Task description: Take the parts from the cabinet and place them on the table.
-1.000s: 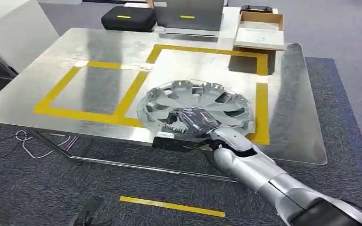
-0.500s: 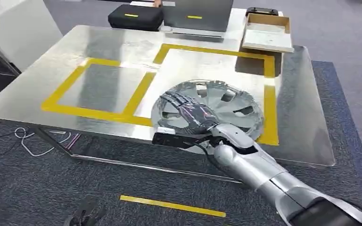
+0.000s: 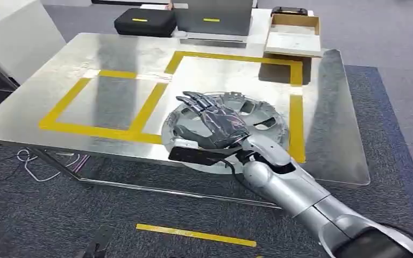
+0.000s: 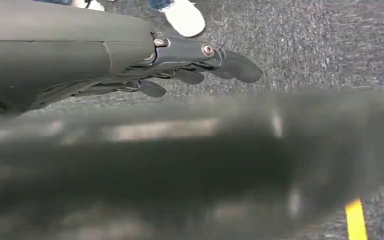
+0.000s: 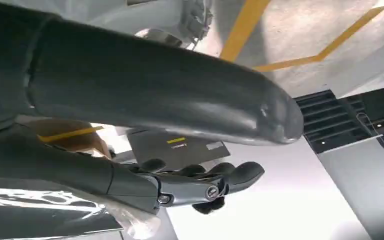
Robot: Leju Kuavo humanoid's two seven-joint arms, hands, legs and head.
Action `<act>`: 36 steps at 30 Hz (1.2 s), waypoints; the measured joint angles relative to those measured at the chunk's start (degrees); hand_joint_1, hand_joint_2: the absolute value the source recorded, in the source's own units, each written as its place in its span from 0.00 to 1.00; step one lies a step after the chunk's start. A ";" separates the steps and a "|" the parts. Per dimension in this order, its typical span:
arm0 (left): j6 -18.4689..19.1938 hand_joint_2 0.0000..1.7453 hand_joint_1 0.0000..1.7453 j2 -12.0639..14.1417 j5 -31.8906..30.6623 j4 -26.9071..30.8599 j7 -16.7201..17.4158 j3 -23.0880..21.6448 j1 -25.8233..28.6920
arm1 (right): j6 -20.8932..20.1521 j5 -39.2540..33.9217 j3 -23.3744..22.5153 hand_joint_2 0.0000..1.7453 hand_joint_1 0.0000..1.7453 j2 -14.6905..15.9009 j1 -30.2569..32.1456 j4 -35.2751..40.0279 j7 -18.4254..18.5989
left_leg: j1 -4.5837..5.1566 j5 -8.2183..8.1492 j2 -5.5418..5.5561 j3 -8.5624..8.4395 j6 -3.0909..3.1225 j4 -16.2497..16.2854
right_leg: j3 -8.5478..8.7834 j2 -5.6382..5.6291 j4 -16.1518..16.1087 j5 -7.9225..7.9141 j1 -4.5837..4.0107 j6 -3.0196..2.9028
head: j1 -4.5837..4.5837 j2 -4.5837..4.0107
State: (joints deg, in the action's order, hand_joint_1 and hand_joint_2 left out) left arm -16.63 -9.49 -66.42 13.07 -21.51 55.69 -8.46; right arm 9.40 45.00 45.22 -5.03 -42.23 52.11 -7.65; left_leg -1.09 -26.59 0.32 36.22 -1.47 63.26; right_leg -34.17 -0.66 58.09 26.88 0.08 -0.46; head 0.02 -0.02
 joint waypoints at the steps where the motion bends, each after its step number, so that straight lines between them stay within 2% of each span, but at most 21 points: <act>1: -0.11 0.00 0.00 -0.04 0.09 0.00 0.00 0.00 -0.01 | 0.13 -0.20 -0.09 0.00 0.00 0.07 0.05 0.50 0.00 | -0.03 -0.44 0.07 -1.28 0.00 -2.46 | -0.23 -0.04 0.18 0.18 -0.13 0.30 | 0.00 0.00; 2: -0.45 0.00 0.00 -0.11 0.32 0.00 0.00 0.00 -0.08 | 0.33 -0.54 -0.30 0.00 0.00 0.26 0.13 1.32 0.04 | 0.10 -0.64 0.16 -1.49 0.46 -3.93 | -0.74 -0.12 0.74 0.28 -0.55 0.55 | 0.11 0.00; 6: -1.05 0.00 0.00 -0.13 0.81 0.00 0.13 0.02 0.53 | 1.33 -2.49 -1.64 0.00 0.00 1.64 1.68 6.26 -0.02 | 0.15 -0.22 0.10 -1.23 2.03 -3.81 | -0.81 -0.07 0.37 0.12 -0.40 1.48 | 0.13 0.00; 10: -1.05 0.00 0.00 -0.13 0.81 0.00 0.13 0.02 0.54 | 1.35 -2.57 -1.70 0.00 0.00 1.64 1.70 6.52 -0.02 | 0.12 -0.20 0.09 -1.24 2.05 -3.83 | -0.84 -0.06 0.40 0.16 -0.39 1.50 | 0.15 0.00; 11: -1.20 0.00 0.00 -0.07 1.11 0.00 0.13 0.04 0.53 | 1.44 -2.80 -1.99 0.00 0.00 2.01 1.91 7.55 -0.02 | 0.05 -0.09 0.04 -1.29 2.24 -3.88 | -1.49 -0.04 1.08 0.88 -0.28 1.70 | 0.13 0.00; 12: -1.40 0.00 0.00 -0.04 1.16 0.00 0.13 0.07 0.51 | 1.49 -2.99 -2.36 0.00 0.00 2.43 2.00 8.81 0.04 | 0.05 -0.06 0.01 -1.26 2.45 -3.88 | -2.18 0.15 2.58 2.09 -0.28 1.89 | -0.07 0.00; 13: -1.57 0.00 0.00 -0.11 1.16 0.00 0.13 0.07 0.59 | 1.35 -3.67 -3.15 0.00 0.00 3.87 2.86 12.22 0.31 | 0.17 -0.05 -0.04 -1.18 2.83 -3.86 | -7.43 0.17 14.48 7.71 -0.12 2.36 | -0.07 0.00; 14: -1.49 0.00 0.00 -0.09 1.18 0.00 0.13 0.09 0.79 | 0.92 -4.24 -3.83 0.00 0.00 5.36 4.00 14.78 0.50 | 0.21 -0.03 -0.06 -1.17 2.84 -3.84 | -8.30 0.17 16.28 6.58 -0.09 2.30 | -0.11 0.00; 15: -1.47 0.00 0.00 -0.11 1.18 0.00 0.13 0.09 0.75 | 0.92 -4.35 -4.28 0.00 0.00 5.70 4.04 15.97 0.50 | 0.22 -0.03 -0.05 -1.22 2.83 -3.82 | -3.29 0.20 6.81 2.03 -0.09 1.94 | -0.09 0.00; 16: -1.46 0.00 0.00 -0.15 1.18 0.00 0.13 0.09 0.73 | 0.92 -4.39 -4.42 0.00 0.00 5.84 3.98 16.59 0.50 | 0.22 -0.02 -0.05 -1.24 2.77 -3.80 | -0.63 0.26 1.84 0.60 -0.08 1.81 | -0.09 0.00; 17: -1.46 0.00 0.00 -0.13 1.18 0.00 0.13 0.09 0.71 | 0.92 -4.39 -4.50 0.00 0.00 5.97 3.96 17.05 0.48 | 0.64 -0.05 -0.05 -0.94 2.42 -3.57 | 0.72 0.22 0.28 1.34 -0.35 1.74 | -0.07 0.00; 20: -1.42 0.00 0.00 -0.22 1.18 0.00 0.13 0.09 0.80 | 0.85 -4.44 -4.72 0.00 0.00 6.32 4.27 17.72 0.50 | 0.30 0.57 -0.04 -0.89 1.45 -4.03 | 0.24 0.05 0.38 0.83 -0.63 1.13 | 0.00 0.00; 22: -1.42 0.00 0.00 -0.22 1.18 0.00 0.13 0.09 0.76 | 0.85 -4.41 -4.76 0.00 0.00 6.36 4.24 18.36 0.50 | 0.23 -0.35 -0.06 -0.63 0.98 -3.40 | 0.41 0.25 -0.43 0.10 -0.18 0.11 | 0.02 0.00; 23: -1.40 0.00 0.00 -0.20 1.18 0.00 0.13 0.09 0.77 | 0.85 -4.41 -4.76 0.00 0.00 6.36 4.20 18.69 0.46 | 0.30 -2.59 -0.06 0.34 0.74 -0.72 | 0.36 0.28 -0.47 -0.03 -0.14 -0.18 | 0.13 0.00; 25: -1.40 0.00 0.00 -0.17 1.18 0.00 0.13 0.09 0.79 | 0.81 -4.48 -4.76 0.00 0.00 6.38 4.40 18.77 0.44 | 0.26 -7.07 -0.06 3.65 0.38 8.01 | 0.21 0.35 -0.45 -0.15 -0.22 -0.36 | 0.09 0.00; 26: -1.40 0.00 0.00 -0.22 1.18 0.00 0.15 0.09 0.84 | 0.79 -4.59 -4.74 0.00 0.00 6.40 4.56 18.77 0.44 | 0.27 -8.62 -0.06 5.15 0.29 11.98 | 0.08 0.38 -0.44 -0.22 -0.30 -0.45 | 0.09 0.00; 27: -1.38 0.00 0.00 -0.26 1.18 0.00 0.15 0.09 0.88 | 0.76 -4.68 -4.74 0.00 0.00 6.40 4.70 18.77 0.42 | 0.26 -8.79 -0.06 5.51 0.29 13.41 | -0.01 0.37 -0.43 -0.33 -0.36 -0.54 | 0.09 0.00; 28: -1.38 0.00 0.00 -0.24 1.22 0.00 0.15 0.09 0.89 | 0.79 -4.83 -4.76 0.00 0.00 6.47 4.81 18.77 0.37 | 0.27 -7.73 -0.06 4.70 0.35 12.37 | -0.07 0.34 -0.42 -0.39 -0.38 -0.48 | 0.07 0.00; 31: -1.51 0.00 0.00 -0.09 1.60 0.00 0.15 0.09 0.81 | 0.92 -5.90 -5.42 0.00 0.00 6.69 4.79 19.12 0.02 | 0.33 -1.01 -0.06 -2.78 0.99 -1.61 | -0.10 0.25 -0.11 -0.52 -0.38 -0.23 | 0.11 0.00; 32: -1.62 0.00 0.00 -0.09 1.73 0.00 0.15 0.09 0.74 | 0.92 -6.23 -5.86 0.00 0.00 6.93 4.69 19.30 -0.02 | 0.60 -1.84 -0.03 -3.97 1.19 -3.80 | -0.40 0.25 0.05 -0.54 -0.70 0.04 | 0.04 0.00; 36: -1.81 0.00 0.00 -0.11 1.79 0.00 0.13 0.09 1.09 | 0.61 -6.93 -7.19 0.00 0.00 8.35 4.29 19.49 0.04 | 0.83 -1.03 0.04 -3.28 2.32 -4.49 | -1.04 0.29 0.00 -1.35 -0.52 1.35 | -0.02 0.00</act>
State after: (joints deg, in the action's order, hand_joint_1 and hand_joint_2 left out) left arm -18.45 -9.59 -64.63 13.07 -21.38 55.78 -7.37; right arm 10.01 38.07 38.03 3.32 -37.94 71.60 -7.61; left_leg -0.25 -27.62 0.36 32.93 0.85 58.77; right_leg -35.22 -0.37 58.08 25.53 -0.44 0.88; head 0.00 -0.02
